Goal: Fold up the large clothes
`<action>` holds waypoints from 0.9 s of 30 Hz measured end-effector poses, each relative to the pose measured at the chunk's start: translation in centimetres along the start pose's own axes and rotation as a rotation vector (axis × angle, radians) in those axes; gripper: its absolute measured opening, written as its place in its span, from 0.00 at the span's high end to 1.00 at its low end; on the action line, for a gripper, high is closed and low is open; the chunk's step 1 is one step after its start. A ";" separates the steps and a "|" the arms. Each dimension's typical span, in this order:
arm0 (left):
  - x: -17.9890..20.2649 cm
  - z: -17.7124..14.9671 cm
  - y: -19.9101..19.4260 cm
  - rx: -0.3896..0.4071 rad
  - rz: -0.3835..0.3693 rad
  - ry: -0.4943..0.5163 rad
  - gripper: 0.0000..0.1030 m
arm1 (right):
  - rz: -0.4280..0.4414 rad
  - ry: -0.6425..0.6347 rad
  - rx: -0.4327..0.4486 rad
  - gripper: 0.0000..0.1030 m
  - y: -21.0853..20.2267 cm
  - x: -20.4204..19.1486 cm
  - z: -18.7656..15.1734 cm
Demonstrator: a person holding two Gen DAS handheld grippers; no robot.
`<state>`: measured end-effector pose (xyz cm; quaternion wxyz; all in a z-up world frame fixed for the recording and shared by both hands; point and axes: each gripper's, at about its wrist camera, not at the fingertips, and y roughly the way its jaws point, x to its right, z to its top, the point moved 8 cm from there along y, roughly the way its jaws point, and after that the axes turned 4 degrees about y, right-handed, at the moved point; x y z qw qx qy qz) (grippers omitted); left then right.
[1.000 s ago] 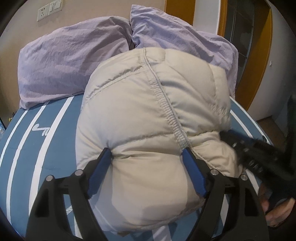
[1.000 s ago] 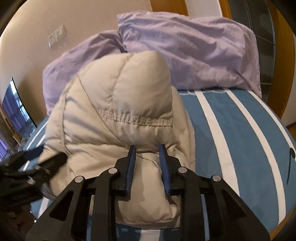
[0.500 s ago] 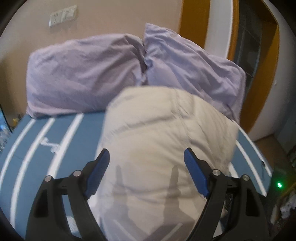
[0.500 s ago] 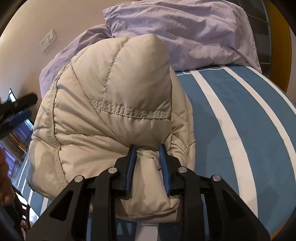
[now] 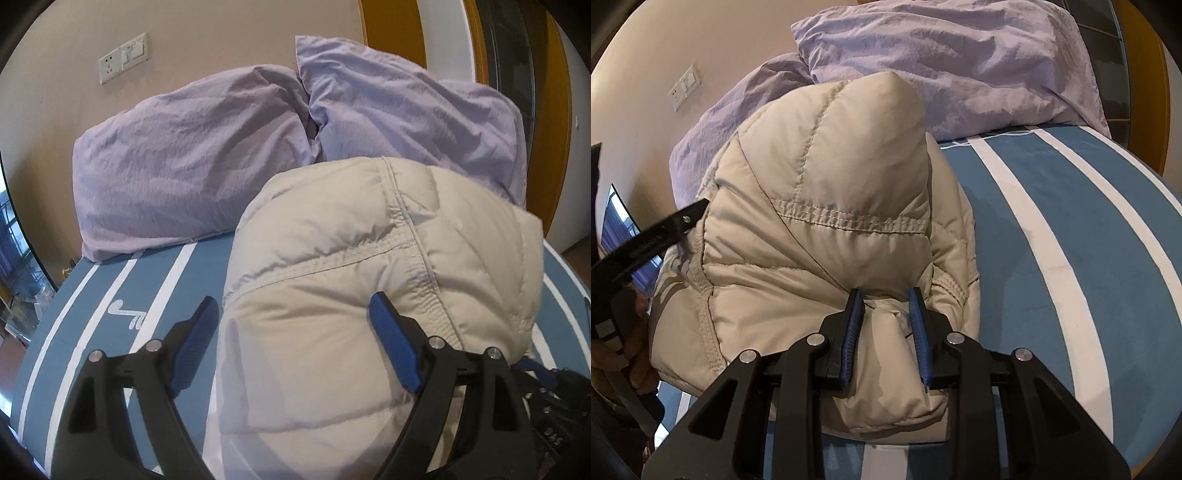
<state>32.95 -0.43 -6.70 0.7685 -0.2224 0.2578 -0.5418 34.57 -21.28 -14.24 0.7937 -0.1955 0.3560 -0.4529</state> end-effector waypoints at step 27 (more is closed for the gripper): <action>0.8 -1.9 2.0 0.037 -0.023 -0.007 0.18 | -0.109 -0.132 0.223 0.52 0.1 -6.7 12.7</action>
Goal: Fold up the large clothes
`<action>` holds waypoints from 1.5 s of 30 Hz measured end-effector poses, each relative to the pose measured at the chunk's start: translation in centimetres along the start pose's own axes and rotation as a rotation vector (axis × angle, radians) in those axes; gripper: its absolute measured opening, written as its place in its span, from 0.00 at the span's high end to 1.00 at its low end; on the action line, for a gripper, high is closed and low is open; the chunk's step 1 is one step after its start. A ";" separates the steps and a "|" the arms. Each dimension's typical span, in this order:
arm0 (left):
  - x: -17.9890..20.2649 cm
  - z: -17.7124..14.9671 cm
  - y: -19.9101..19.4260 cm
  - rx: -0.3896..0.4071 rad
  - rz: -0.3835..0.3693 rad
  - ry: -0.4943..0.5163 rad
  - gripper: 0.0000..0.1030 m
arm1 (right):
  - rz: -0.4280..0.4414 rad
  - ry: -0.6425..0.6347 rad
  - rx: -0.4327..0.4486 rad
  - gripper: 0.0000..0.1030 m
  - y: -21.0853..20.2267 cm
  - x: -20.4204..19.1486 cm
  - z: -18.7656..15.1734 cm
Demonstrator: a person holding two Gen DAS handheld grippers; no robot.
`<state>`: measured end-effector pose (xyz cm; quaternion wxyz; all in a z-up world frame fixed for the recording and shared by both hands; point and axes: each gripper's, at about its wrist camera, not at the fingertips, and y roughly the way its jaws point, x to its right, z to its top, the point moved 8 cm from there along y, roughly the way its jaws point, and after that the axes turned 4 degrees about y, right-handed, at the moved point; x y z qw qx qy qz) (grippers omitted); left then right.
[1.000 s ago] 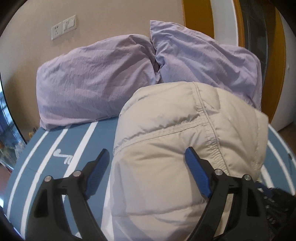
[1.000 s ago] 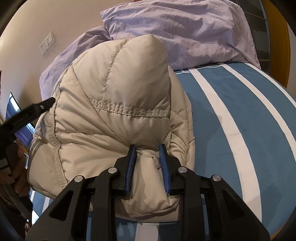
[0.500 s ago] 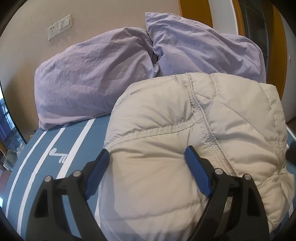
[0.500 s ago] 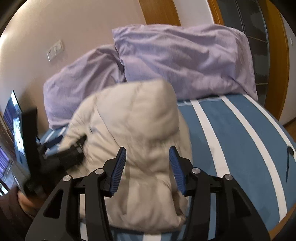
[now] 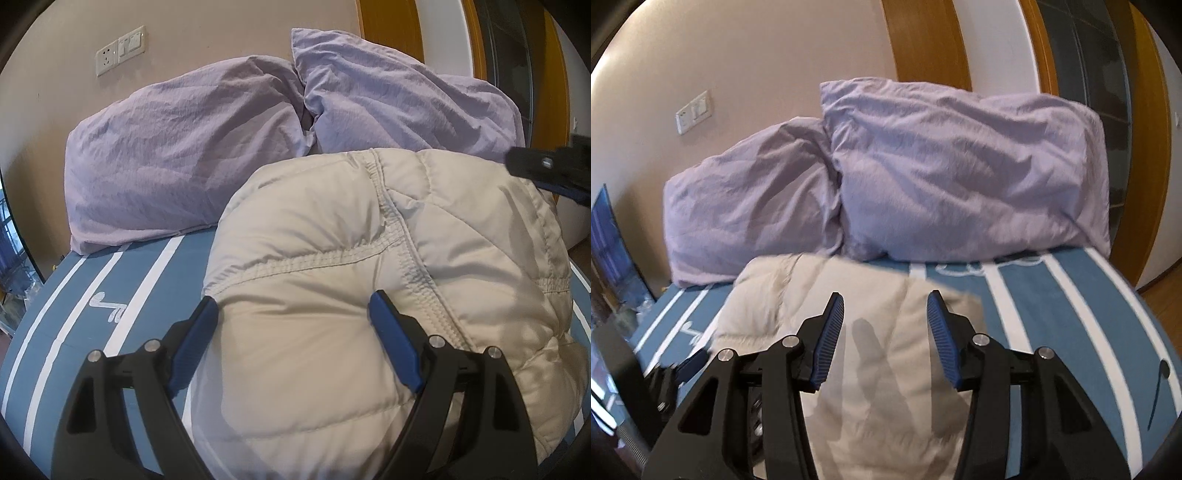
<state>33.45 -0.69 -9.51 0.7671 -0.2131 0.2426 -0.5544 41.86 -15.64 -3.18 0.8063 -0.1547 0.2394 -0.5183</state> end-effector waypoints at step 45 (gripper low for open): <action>-0.4 4.6 6.2 -0.068 0.119 0.049 0.09 | -0.079 0.098 -0.130 0.55 6.7 3.9 -6.4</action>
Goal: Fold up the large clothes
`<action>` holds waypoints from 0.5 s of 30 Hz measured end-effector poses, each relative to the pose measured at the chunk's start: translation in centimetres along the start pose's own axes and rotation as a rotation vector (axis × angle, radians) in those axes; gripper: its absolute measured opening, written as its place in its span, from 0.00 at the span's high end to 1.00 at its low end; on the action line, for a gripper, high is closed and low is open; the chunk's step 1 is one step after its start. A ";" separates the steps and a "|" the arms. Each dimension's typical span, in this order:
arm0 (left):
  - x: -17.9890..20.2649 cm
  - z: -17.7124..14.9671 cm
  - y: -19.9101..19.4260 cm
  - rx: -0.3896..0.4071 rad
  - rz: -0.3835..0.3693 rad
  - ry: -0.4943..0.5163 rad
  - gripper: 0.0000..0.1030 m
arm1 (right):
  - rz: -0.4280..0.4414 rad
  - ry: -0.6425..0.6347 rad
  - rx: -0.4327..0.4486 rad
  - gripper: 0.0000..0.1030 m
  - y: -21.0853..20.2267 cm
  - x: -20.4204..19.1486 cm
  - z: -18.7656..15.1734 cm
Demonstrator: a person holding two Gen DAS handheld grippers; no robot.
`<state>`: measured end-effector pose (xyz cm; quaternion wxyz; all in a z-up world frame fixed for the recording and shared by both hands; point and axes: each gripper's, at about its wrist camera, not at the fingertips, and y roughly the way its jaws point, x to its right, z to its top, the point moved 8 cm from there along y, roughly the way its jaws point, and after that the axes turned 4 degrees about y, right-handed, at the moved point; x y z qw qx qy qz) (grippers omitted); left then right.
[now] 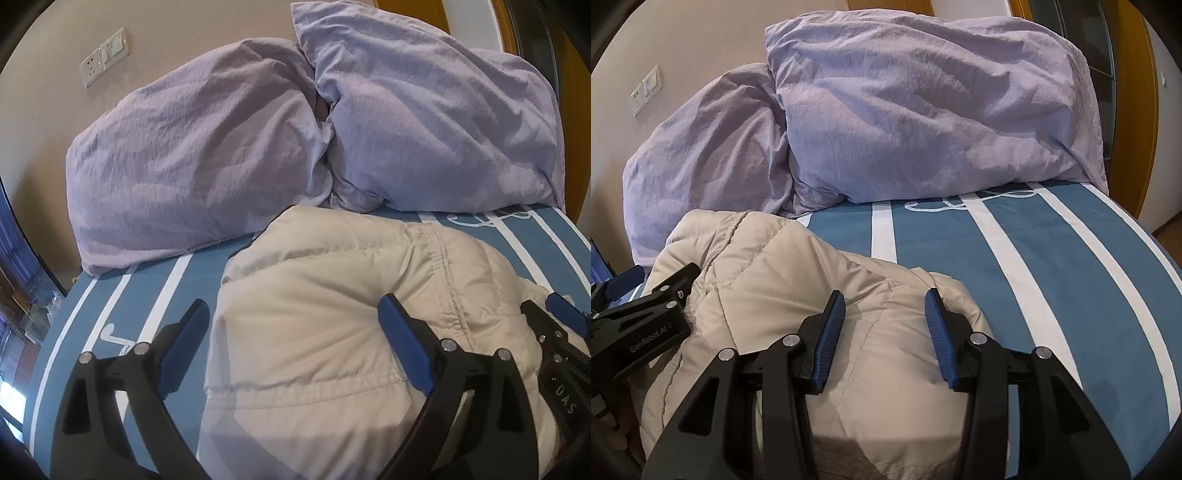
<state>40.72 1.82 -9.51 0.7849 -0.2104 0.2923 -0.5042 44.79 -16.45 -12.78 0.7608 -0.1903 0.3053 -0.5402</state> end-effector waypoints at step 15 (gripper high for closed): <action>-0.1 -0.7 1.0 -0.006 0.005 -0.017 0.05 | -0.005 -0.007 0.000 0.53 0.0 0.0 -0.1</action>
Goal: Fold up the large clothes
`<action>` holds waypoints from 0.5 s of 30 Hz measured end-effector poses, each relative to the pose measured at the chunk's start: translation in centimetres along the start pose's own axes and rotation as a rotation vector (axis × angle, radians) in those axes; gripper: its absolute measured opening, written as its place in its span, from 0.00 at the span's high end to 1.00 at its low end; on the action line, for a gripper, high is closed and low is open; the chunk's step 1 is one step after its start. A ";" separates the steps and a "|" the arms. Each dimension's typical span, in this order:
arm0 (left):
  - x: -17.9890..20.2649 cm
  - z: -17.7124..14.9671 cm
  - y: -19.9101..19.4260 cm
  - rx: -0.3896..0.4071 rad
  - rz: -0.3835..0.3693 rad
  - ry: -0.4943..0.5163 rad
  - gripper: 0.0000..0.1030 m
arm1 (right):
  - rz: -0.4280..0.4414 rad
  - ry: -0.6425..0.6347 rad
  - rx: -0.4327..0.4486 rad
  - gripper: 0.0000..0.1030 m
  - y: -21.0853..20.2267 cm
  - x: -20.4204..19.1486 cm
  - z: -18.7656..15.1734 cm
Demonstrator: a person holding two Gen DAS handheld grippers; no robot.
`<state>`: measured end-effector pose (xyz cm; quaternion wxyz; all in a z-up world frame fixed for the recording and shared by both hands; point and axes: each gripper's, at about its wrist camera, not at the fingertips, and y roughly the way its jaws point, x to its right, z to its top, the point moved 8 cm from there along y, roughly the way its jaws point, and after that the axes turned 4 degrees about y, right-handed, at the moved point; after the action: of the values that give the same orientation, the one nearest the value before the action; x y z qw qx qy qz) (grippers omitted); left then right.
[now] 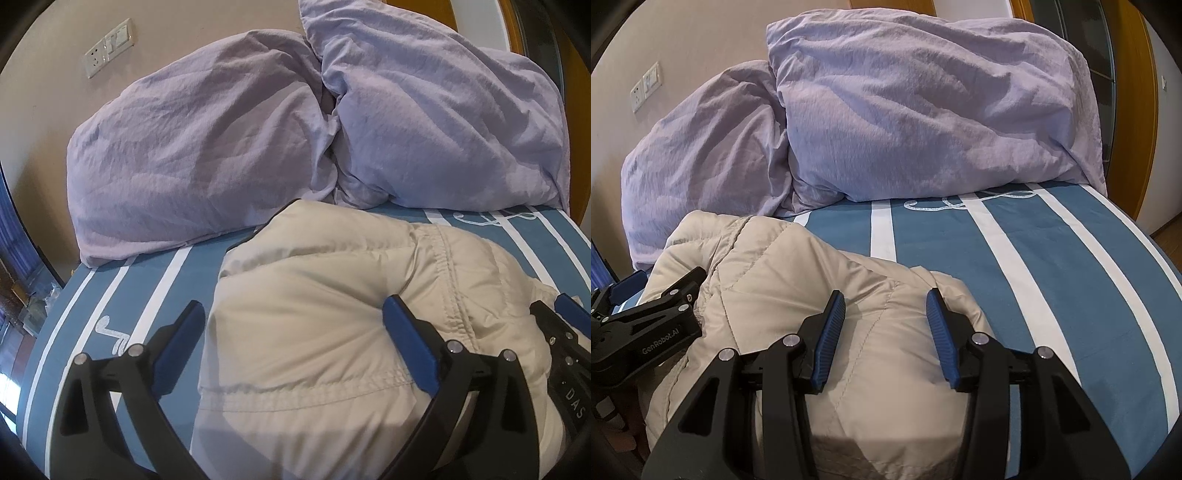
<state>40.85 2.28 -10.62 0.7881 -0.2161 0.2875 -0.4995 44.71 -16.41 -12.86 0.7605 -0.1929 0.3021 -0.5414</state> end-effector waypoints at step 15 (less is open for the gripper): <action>-0.1 -0.1 0.2 -0.003 -0.020 -0.018 0.05 | 0.008 0.003 0.002 0.53 0.0 0.1 -0.1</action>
<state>40.83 2.47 -10.79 0.7853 -0.2248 0.2791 -0.5048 44.67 -16.53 -12.99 0.7623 -0.1901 0.3034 -0.5392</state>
